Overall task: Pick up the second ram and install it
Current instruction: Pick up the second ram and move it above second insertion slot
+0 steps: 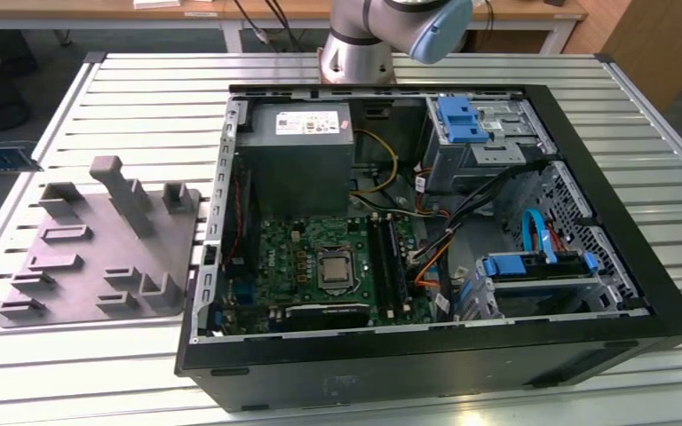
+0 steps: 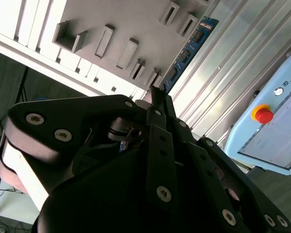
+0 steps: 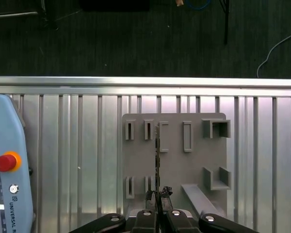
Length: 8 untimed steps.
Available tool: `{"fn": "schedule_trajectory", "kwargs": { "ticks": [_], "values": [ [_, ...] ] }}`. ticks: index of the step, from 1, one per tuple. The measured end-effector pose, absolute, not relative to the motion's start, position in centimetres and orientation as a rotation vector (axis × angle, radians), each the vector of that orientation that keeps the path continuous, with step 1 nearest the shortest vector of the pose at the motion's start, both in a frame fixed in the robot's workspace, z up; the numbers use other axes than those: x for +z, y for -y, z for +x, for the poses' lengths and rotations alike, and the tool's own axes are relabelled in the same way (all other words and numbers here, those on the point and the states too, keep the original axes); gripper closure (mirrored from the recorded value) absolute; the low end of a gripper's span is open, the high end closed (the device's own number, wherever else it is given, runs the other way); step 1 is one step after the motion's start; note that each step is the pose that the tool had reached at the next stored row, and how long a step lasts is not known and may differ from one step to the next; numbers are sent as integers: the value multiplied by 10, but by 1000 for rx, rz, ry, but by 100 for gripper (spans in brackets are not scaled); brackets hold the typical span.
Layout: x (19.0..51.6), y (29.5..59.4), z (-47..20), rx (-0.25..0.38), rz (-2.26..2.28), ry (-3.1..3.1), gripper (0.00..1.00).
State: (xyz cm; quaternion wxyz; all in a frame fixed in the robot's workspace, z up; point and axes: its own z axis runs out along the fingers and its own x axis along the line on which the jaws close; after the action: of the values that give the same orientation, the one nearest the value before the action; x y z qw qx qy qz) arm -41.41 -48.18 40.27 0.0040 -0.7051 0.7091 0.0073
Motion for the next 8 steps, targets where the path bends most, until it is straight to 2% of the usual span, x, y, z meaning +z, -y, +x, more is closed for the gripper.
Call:
{"fn": "schedule_trajectory", "kwargs": {
  "ticks": [8],
  "values": [
    [411, 482, -414, 23, -2209, -2222, 86]
  ]
}}
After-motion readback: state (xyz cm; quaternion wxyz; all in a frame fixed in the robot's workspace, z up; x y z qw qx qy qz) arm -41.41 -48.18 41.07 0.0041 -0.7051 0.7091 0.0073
